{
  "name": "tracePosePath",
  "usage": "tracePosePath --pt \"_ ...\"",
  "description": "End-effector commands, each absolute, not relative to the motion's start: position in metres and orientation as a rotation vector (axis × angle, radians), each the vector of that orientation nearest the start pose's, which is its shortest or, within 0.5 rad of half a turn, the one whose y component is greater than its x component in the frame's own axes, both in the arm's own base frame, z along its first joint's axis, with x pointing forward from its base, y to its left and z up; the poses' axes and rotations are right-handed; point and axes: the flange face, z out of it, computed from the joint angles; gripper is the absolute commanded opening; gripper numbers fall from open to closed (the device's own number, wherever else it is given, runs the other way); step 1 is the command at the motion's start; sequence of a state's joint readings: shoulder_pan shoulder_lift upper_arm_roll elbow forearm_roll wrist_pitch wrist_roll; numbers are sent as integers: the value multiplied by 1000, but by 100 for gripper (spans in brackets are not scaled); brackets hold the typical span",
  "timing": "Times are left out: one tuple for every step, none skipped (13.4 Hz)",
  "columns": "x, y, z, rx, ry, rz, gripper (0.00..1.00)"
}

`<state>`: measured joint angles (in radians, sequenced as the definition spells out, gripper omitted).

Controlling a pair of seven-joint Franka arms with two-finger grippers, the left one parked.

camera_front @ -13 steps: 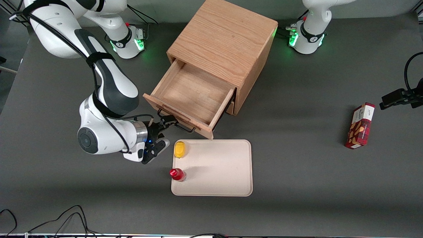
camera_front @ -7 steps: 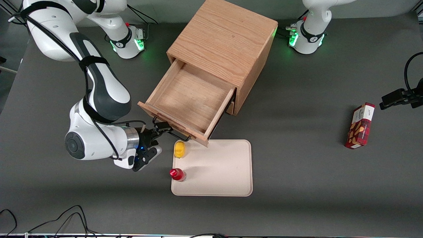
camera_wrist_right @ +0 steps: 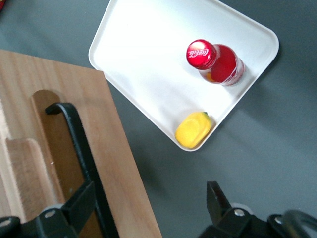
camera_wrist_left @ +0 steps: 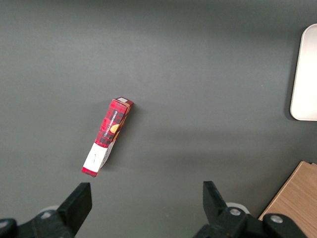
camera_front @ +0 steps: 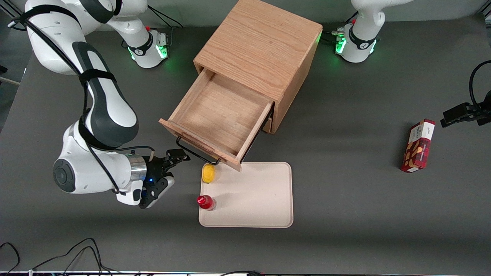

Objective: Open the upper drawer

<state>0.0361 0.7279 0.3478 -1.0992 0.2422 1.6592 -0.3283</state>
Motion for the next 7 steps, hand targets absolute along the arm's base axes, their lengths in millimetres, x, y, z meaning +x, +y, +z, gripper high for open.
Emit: tracePosePath --pt "684 222 483 -2560 -873 117 100" --pt "670 213 532 -2604 -892 54 100" --pt "657 200 566 -2679 -904 18 100" --pt "640 189 597 -2755 -901 10 100" --pt "625 178 622 -2808 -883 19 100" --pt "614 154 641 -2847 -831 34 100" --pt "601 134 658 -2873 -797 65 100"
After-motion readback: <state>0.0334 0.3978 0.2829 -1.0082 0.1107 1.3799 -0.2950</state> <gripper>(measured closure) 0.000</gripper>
